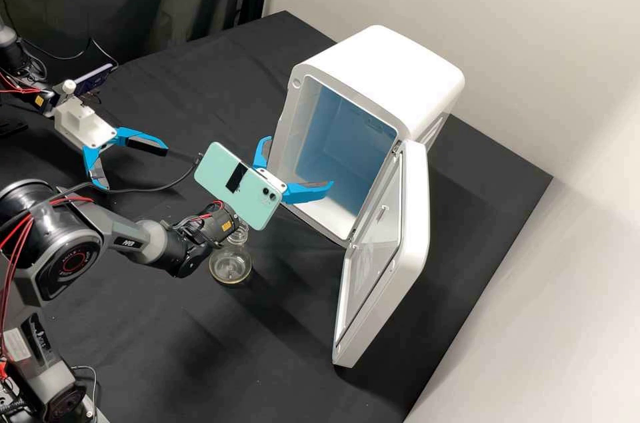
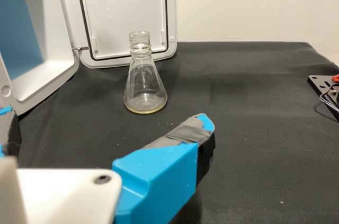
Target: Place the flask in the incubator
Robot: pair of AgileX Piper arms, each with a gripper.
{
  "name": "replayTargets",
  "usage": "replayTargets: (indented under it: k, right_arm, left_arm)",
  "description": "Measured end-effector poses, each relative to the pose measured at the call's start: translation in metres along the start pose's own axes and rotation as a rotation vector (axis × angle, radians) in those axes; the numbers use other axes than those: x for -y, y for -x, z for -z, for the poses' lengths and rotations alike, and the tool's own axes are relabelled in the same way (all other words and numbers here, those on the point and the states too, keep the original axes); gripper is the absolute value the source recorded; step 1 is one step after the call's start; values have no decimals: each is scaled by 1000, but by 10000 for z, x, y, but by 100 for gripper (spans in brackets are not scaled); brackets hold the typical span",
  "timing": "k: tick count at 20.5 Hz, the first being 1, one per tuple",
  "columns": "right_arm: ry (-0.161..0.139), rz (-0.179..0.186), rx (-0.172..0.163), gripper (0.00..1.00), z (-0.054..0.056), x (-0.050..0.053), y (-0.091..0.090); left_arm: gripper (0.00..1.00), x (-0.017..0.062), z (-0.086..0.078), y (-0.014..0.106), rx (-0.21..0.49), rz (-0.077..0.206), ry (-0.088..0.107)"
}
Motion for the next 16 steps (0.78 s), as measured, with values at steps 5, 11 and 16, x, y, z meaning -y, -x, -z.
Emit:
replayTargets:
  k: [5,11,16]
  right_arm:
    - [0,0,0,100,0,0,0]
    - [0,-7,-8,100,1,0,11]
    - [9,-28,-14,100,-74,-18,175]
  left_arm:
    - [100,-6,-2,2,0,-2,-2]
    - [100,-6,-2,2,0,-2,-2]
    - [100,-6,-2,2,0,-2,-2]
